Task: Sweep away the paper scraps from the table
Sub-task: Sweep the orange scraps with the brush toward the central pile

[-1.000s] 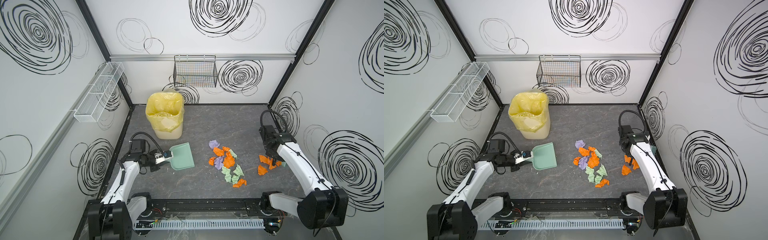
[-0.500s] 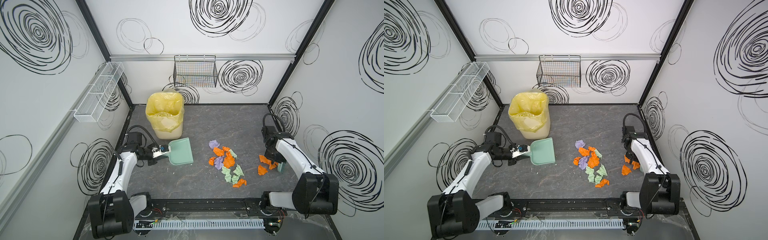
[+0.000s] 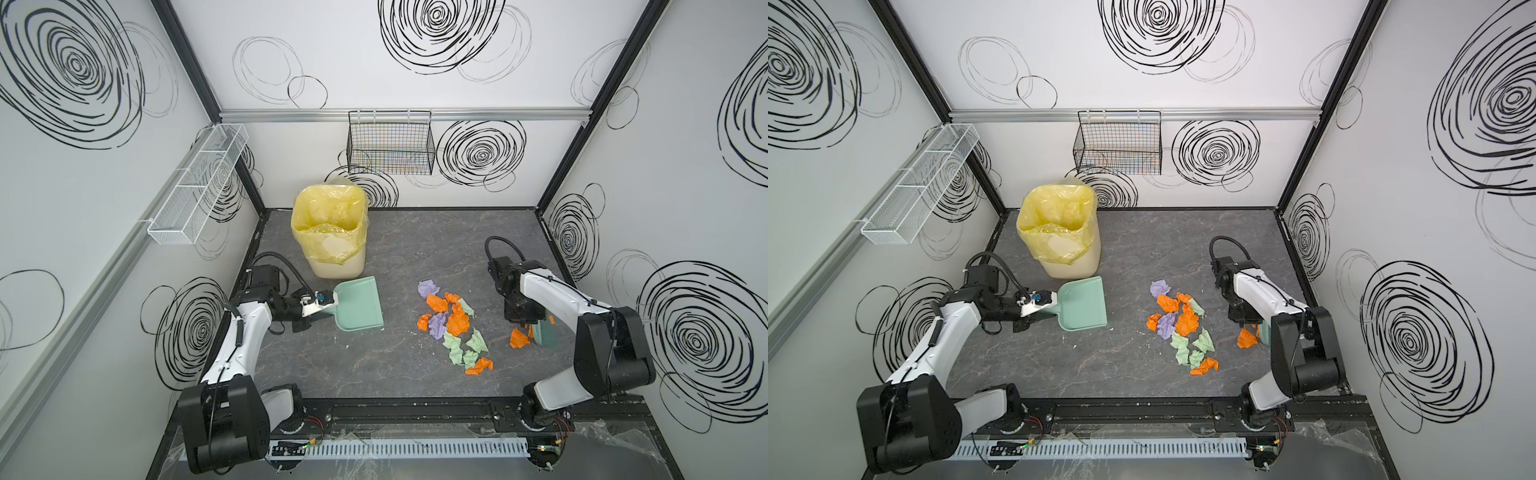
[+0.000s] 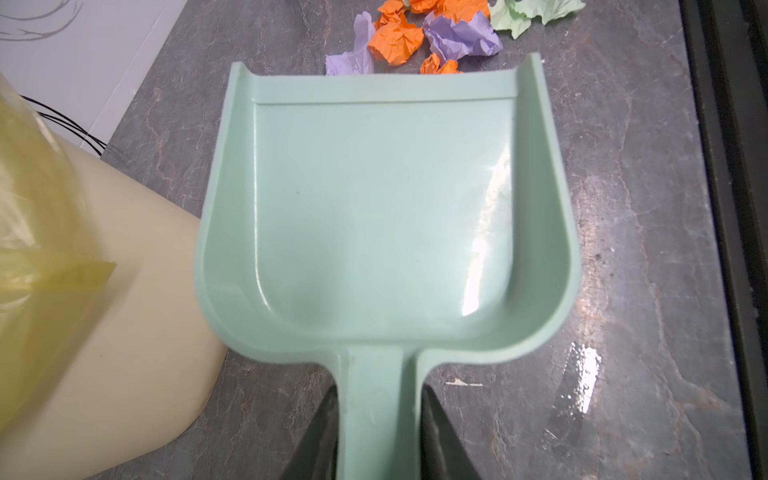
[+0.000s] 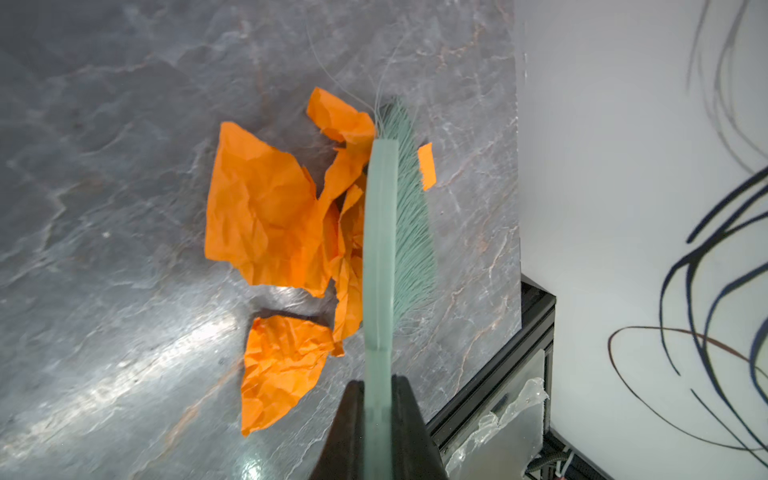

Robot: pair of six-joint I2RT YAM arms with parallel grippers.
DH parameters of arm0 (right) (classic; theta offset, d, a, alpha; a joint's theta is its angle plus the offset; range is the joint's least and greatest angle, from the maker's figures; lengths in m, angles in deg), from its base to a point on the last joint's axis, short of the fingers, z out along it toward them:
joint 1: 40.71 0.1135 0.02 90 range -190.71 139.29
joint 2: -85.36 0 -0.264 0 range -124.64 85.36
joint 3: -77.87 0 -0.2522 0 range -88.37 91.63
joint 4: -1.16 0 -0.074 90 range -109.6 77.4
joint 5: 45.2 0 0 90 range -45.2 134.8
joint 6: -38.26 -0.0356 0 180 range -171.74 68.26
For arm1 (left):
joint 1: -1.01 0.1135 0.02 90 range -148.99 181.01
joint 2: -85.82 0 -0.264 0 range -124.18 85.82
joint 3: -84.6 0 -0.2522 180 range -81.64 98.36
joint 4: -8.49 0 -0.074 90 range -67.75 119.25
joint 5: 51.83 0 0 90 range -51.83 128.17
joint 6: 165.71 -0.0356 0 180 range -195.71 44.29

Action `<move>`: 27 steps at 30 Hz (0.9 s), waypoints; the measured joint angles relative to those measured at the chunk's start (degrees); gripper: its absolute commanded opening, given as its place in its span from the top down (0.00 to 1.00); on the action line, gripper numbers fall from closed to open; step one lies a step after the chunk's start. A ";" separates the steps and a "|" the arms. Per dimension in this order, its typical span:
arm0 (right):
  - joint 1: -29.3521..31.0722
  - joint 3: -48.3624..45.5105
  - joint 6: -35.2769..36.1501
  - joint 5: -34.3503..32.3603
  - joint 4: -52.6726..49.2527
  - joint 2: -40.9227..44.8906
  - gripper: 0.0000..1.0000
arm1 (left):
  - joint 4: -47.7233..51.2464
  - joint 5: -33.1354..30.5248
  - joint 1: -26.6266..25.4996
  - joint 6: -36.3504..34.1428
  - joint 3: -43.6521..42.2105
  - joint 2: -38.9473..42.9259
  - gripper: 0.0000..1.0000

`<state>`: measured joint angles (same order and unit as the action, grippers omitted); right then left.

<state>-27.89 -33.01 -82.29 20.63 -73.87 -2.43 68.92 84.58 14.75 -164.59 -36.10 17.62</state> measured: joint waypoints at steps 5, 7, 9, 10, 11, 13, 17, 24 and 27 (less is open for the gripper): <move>4.85 2.71 -0.13 1.14 -2.25 -3.85 1.00 | -0.02 -0.04 0.15 0.07 0.00 0.00 1.00; 7.72 5.18 -0.61 1.57 -3.89 -6.64 1.00 | -0.04 -0.11 0.15 0.17 0.00 0.00 1.00; 11.54 7.76 -0.96 1.84 -5.33 -9.60 1.00 | -0.04 -0.22 0.15 0.28 0.00 0.00 1.00; 13.66 8.96 -1.29 1.97 -6.08 -11.02 1.00 | -0.04 -0.31 0.15 0.37 0.00 0.00 1.00; 15.87 10.23 -1.66 2.01 -6.91 -12.46 1.00 | -0.04 -0.37 0.15 0.39 0.00 0.00 1.00; 19.26 12.28 -2.51 2.21 -8.35 -14.56 1.00 | -0.04 -0.44 0.15 0.46 0.00 0.00 1.00; 23.67 16.46 -4.33 4.26 -10.64 -15.89 1.00 | -0.04 -0.48 0.15 0.61 0.00 0.04 1.00; 29.77 27.17 -6.91 10.82 -11.26 -14.99 1.00 | -0.07 -0.92 0.15 0.92 -0.70 0.15 1.00; 31.85 28.63 -7.34 13.81 -10.23 -12.79 1.00 | -0.09 -1.22 -0.20 1.31 -0.90 0.15 1.00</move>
<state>3.95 -4.38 -89.63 34.45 -84.10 -15.22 68.84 83.35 14.55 -163.28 -37.00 17.77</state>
